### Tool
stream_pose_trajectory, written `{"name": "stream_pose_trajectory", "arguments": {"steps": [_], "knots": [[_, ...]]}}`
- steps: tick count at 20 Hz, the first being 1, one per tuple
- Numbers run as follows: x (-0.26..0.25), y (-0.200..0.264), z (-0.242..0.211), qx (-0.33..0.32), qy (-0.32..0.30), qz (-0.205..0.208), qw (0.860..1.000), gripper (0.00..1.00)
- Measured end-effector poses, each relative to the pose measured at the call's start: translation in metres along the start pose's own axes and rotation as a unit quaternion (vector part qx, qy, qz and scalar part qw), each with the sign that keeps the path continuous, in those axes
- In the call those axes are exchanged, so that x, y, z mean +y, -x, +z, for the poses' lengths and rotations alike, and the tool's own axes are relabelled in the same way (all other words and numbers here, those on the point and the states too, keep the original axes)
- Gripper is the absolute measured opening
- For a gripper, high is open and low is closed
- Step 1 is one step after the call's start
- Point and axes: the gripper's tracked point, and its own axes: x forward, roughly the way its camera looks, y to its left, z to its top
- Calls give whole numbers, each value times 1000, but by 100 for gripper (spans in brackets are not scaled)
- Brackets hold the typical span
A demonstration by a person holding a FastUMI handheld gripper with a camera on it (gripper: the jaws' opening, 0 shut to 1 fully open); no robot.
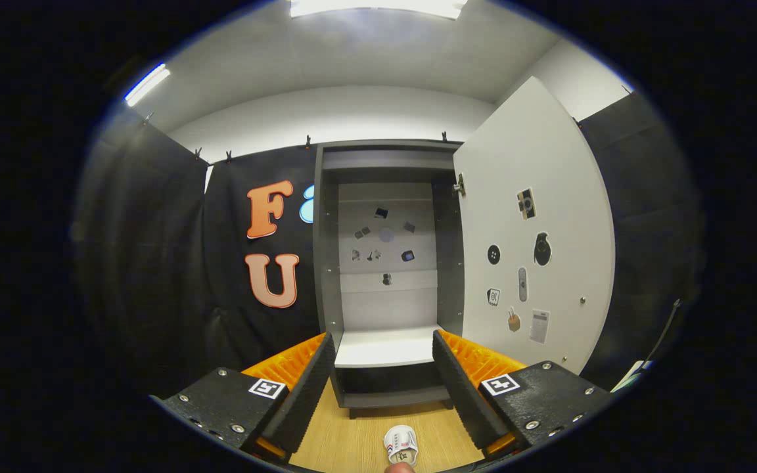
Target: Open the shoe cabinet door, grab the shoes and put them into the shoe cabinet, then close the shoe cabinet door.
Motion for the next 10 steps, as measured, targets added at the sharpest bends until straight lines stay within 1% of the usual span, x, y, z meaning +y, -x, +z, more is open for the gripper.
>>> {"name": "stream_pose_trajectory", "arguments": {"steps": [3,6,10], "knots": [[1,-5,-53,58,7,0,998,93],[2,-11,-109,124,-4,4,992,93],[-3,-16,-157,164,-10,2,986,93]]}}
